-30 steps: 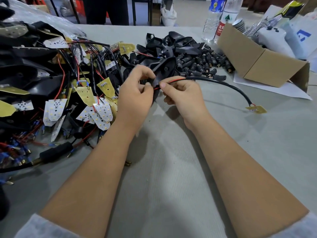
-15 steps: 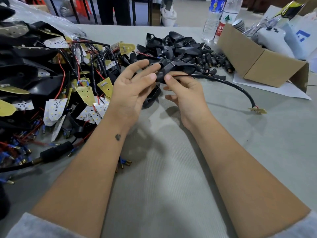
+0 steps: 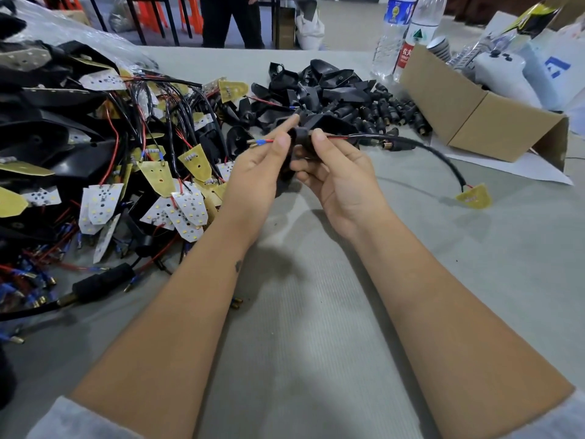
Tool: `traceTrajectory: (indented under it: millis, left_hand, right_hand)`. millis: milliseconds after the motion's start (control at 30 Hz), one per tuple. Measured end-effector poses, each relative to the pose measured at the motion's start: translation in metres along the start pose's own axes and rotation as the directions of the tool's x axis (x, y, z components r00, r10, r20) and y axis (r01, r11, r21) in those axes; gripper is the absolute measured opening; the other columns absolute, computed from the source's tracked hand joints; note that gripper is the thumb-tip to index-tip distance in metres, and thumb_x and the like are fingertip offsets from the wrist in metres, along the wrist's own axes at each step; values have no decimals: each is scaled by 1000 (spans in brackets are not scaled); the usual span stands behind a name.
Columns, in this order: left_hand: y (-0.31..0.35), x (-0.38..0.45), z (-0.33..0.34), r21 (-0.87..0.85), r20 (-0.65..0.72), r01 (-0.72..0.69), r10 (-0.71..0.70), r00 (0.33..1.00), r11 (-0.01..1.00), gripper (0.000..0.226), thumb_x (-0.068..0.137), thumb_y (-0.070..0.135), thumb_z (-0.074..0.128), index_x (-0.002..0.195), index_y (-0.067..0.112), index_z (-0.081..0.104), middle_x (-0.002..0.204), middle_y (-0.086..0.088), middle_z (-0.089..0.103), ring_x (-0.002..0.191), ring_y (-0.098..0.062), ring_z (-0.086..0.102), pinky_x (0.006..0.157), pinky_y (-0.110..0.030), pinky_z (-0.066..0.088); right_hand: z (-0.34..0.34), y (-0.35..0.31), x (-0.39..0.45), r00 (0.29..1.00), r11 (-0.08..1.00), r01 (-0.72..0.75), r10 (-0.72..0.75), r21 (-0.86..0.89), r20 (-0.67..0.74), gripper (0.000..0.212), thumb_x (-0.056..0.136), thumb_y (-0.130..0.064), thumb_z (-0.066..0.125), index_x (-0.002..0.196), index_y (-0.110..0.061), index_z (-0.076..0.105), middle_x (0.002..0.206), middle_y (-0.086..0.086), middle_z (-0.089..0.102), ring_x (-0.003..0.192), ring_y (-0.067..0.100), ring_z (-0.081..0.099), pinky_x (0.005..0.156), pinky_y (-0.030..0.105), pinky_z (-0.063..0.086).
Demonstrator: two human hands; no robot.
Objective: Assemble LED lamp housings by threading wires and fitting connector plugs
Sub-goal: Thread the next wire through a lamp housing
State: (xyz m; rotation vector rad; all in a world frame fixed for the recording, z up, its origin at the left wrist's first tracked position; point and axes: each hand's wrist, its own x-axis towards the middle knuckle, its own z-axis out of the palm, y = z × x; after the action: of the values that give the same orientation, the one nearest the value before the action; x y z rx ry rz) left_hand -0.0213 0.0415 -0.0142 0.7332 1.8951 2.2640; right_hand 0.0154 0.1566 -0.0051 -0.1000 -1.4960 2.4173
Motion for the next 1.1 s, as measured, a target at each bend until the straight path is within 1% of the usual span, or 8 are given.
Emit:
traceTrajectory:
  millis: [100,200,333,467,633,733,933,1100]
  left_hand:
    - [1,3,-8,12,-149,-25,27,989,1000,27,106,33,37,119,42,58,128,10,65,114,-3,61,95,-22,47]
    - [0,7,-16,-102,-222,1,-24,975,995,28,106,39,33,114,37,60,120,6,69,109,-16,67,96,-35,52]
    - [2,8,-18,-186,-255,29,-77,964,982,32,107,38,28,109,28,58,107,-2,75,104,-19,70,94,-37,53]
    - [3,6,-19,-238,-242,27,-87,967,971,32,107,36,27,108,24,57,105,-5,75,101,-21,71,91,-36,55]
    - [9,5,-15,-255,-180,21,-68,981,967,33,108,35,24,105,22,54,104,-7,75,93,-27,73,82,-37,57]
    - [9,5,-15,-248,-175,12,-56,983,969,33,108,35,24,99,21,52,92,-6,75,82,-25,73,75,-35,57]
    - [10,8,-21,-459,-239,-29,-91,967,888,38,107,42,16,100,21,47,76,-1,71,78,-26,72,69,-34,57]
    - [14,8,-27,-506,-308,-37,-140,941,862,35,106,45,23,108,26,53,83,0,72,86,-21,71,74,-35,58]
  right_hand:
    - [-2,0,2,999,1000,4,-5,-26,-37,11,98,-13,56,90,-11,64,80,7,66,64,14,65,63,22,51]
    - [-5,0,3,997,962,21,-41,-273,-70,13,99,-14,54,95,-13,66,82,7,64,61,14,63,58,21,51]
    - [-7,5,1,977,751,137,-210,-645,-37,18,96,-18,56,84,-28,66,68,1,64,52,11,57,49,24,47]
    - [-10,12,2,926,469,188,-377,-863,-3,12,87,-27,65,95,-32,57,69,-7,56,65,13,55,63,33,48]
    - [-6,10,1,824,194,355,-527,-915,208,61,72,-37,75,128,-22,57,117,1,50,110,20,49,97,33,39]
    - [-6,14,2,842,-4,281,-479,-960,249,55,81,-45,67,134,-30,56,140,-2,46,131,24,35,109,37,23]
    - [-15,10,6,901,-75,285,-321,-956,293,22,92,-42,56,110,-32,64,105,-11,63,108,15,54,92,32,20]
    - [-17,7,8,905,-150,232,-330,-961,270,31,97,-46,48,106,-18,58,98,4,58,98,27,52,84,38,35]
